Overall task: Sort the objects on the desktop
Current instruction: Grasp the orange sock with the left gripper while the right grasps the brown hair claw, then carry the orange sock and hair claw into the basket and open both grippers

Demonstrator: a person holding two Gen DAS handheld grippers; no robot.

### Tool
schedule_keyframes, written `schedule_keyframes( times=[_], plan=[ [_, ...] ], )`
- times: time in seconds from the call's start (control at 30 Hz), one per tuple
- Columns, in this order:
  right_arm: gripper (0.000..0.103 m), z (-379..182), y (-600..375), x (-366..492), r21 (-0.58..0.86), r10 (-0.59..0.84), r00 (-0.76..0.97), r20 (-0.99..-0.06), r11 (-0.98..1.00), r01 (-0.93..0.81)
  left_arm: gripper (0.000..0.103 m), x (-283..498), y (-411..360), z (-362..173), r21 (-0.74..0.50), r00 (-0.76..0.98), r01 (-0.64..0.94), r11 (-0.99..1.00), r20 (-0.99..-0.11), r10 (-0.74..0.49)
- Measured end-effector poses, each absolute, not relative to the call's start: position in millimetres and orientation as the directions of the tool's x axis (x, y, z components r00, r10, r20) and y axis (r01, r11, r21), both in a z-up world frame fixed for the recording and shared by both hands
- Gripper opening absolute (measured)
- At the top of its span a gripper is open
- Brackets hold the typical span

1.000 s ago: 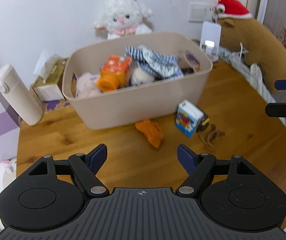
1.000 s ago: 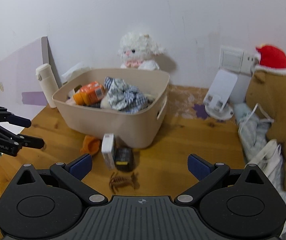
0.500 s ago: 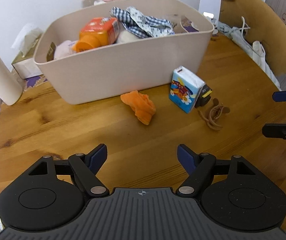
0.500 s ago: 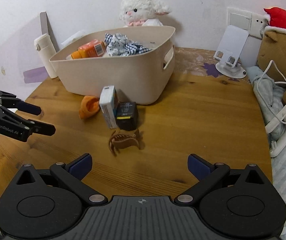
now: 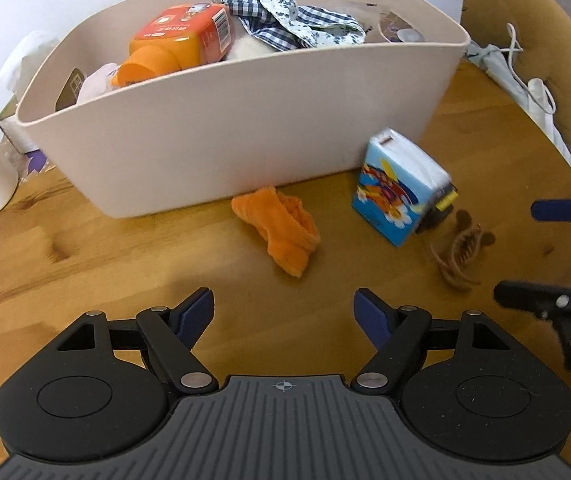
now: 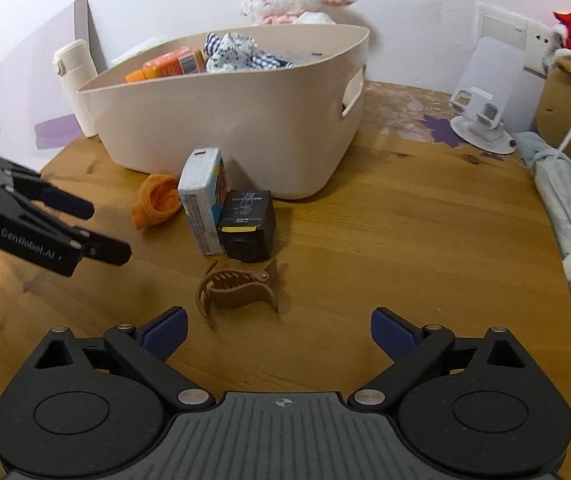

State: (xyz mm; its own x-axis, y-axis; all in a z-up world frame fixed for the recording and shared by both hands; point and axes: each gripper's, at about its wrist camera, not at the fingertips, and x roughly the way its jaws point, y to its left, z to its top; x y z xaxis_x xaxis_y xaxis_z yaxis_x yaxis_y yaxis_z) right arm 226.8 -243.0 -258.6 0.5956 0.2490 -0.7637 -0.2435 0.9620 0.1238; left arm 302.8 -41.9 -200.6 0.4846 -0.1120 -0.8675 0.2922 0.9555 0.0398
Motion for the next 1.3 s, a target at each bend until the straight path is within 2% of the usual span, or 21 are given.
schedule_keyframes(
  times=[0.33,0.6,0.67,0.8,0.97,1.03,1.1,1.3],
  plan=[
    [0.093,-275,-232,245,0.111,0.243,0.599,-0.763,0.962,-0.249,0.078,330,-57,-211,0.053,0.491,0.323,0.945,-0.863,-0.12],
    [0.084,-277,-221,250,0.056,0.224,0.617,-0.754,0.958,-0.28,0.077,344,-61,-217,0.029,0.485,0.316,0.948,-0.864,-0.135],
    [0.08,-277,-219,251,0.05,0.221,0.622,-0.751,0.959,-0.28,0.073,347,-60,-216,0.018,0.486,0.31,0.951,-0.862,-0.142],
    [0.064,-276,-211,250,0.015,0.212,0.631,-0.746,0.953,-0.302,0.06,349,-57,-214,0.013,0.497,0.308,0.951,-0.855,-0.149],
    [0.047,-274,-208,250,0.013,0.226,0.635,-0.738,0.947,-0.322,0.034,352,-53,-211,0.007,0.497,0.319,0.948,-0.853,-0.161],
    [0.047,-273,-208,250,0.013,0.229,0.633,-0.739,0.945,-0.327,0.02,353,-53,-210,0.005,0.492,0.324,0.946,-0.855,-0.164],
    [0.047,-273,-208,249,0.012,0.231,0.631,-0.74,0.943,-0.331,0.014,354,-52,-209,0.002,0.484,0.322,0.947,-0.86,-0.163],
    [0.047,-269,-208,247,0.033,0.252,0.619,-0.744,0.939,-0.343,0.011,354,-49,-207,0.0,0.47,0.313,0.95,-0.869,-0.154]
  ],
)
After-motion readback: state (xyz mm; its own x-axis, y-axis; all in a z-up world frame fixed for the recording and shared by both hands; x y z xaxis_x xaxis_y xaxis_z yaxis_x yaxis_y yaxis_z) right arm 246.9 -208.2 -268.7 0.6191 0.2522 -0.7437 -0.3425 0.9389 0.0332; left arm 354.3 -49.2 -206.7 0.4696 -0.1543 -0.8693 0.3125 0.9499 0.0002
